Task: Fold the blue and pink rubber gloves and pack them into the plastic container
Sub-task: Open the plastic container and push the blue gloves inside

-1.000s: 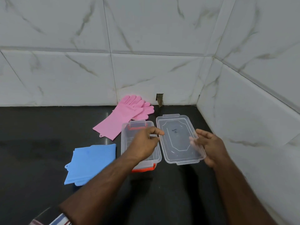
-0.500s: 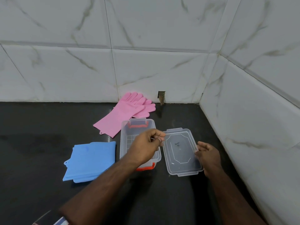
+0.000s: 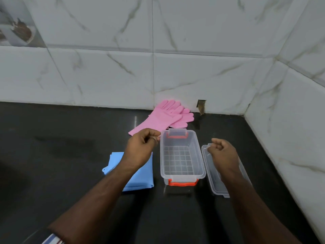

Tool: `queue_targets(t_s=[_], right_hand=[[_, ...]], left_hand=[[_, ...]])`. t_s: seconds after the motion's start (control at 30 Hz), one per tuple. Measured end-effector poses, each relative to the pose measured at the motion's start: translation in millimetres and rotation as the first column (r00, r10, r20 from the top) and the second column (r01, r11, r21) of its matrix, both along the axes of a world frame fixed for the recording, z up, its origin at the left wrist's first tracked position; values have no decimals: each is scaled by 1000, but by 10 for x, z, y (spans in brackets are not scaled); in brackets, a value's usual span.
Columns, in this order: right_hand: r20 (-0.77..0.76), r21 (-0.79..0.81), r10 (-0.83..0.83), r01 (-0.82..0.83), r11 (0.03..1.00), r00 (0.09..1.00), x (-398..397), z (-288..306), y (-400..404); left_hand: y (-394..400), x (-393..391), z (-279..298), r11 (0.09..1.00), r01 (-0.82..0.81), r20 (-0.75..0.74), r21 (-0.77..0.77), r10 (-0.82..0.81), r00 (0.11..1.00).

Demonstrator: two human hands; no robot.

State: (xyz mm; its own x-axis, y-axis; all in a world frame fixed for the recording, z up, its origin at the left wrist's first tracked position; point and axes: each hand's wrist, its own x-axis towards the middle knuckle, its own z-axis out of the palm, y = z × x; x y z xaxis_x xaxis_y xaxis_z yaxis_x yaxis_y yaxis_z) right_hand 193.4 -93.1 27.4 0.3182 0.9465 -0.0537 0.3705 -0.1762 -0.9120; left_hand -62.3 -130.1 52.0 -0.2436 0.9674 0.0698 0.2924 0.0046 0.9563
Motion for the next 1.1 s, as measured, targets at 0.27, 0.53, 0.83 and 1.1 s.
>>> queue_targets(t_s=[0.27, 0.53, 0.83, 1.1], right_hand=[[30, 204, 105, -109, 973, 994, -857, 553, -262], [64, -79, 465, -460, 884, 883, -1871, 58, -722], [94, -335, 371, -322, 885, 924, -2051, -268, -589], [-283, -347, 127, -225, 911, 951, -2132, -146, -481]], left_hand=[[-154, -496, -285, 993, 29, -146, -114, -45, 988], [-215, -658, -627, 996, 55, -272, -75, -73, 959], [-246, -797, -899, 998, 50, -322, -43, -61, 945], [-347, -812, -1022, 999, -17, -232, 28, 23, 972]])
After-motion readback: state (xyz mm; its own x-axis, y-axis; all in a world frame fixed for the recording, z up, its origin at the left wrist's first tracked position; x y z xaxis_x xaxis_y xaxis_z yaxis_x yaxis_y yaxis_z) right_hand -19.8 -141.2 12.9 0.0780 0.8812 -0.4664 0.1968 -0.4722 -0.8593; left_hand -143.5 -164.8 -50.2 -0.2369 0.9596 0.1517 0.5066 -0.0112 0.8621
